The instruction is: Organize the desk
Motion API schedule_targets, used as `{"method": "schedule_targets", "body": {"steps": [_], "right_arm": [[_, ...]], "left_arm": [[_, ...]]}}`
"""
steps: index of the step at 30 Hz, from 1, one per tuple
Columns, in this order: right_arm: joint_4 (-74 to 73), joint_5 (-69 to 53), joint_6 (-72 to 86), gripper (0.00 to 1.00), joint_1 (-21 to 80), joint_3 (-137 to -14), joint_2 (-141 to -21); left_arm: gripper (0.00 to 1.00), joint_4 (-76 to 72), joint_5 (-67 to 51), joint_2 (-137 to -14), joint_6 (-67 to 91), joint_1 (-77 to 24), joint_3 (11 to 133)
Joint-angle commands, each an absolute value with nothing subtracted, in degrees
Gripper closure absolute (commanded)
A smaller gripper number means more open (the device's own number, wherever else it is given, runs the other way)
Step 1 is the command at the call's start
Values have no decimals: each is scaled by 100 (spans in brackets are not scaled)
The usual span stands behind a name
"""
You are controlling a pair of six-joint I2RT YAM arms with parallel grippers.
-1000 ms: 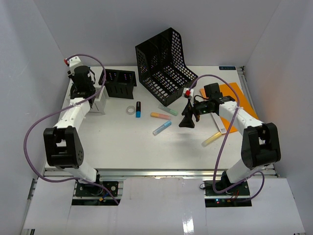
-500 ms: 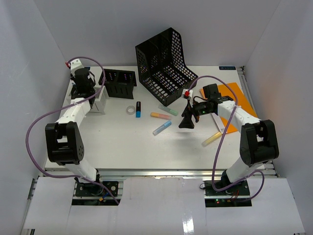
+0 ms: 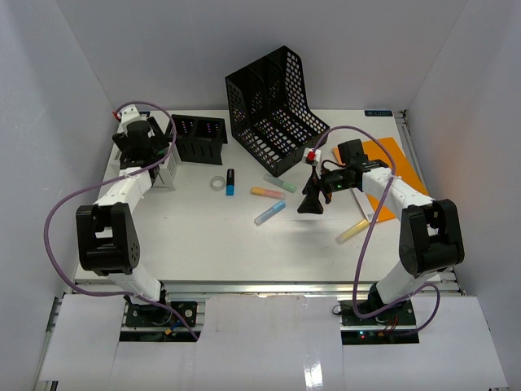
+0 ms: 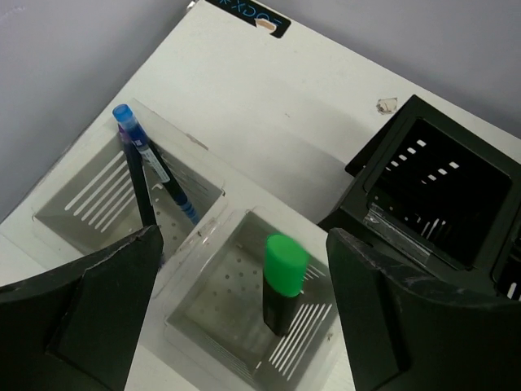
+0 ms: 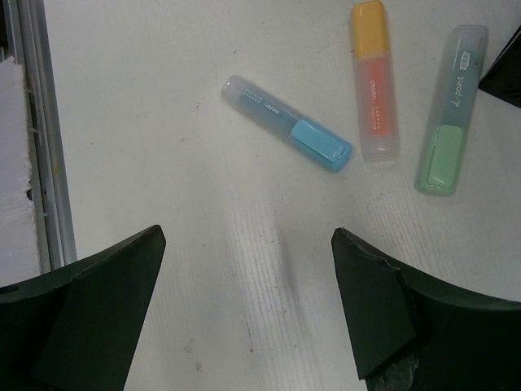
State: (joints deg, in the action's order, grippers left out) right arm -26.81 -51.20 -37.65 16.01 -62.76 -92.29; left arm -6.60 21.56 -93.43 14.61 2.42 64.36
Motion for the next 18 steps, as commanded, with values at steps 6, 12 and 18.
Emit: {"method": "schedule_targets", "body": {"steps": [6, 12, 18], "right_arm": [[-2579, -5247, -3771, 11, 1529, -6214, -9228], [-2575, -5256, -3754, 10, 1521, -6214, -9303], [-2562, -5238, -3722, 10, 1498, -6223, -9343]], "left_arm": [[3, -462, -936, -7974, 1447, 242, 6216], [2, -542, -2909, -7832, 2410, -196, 5809], [13, -492, -2873, -8711, 2727, -1071, 5830]]}}
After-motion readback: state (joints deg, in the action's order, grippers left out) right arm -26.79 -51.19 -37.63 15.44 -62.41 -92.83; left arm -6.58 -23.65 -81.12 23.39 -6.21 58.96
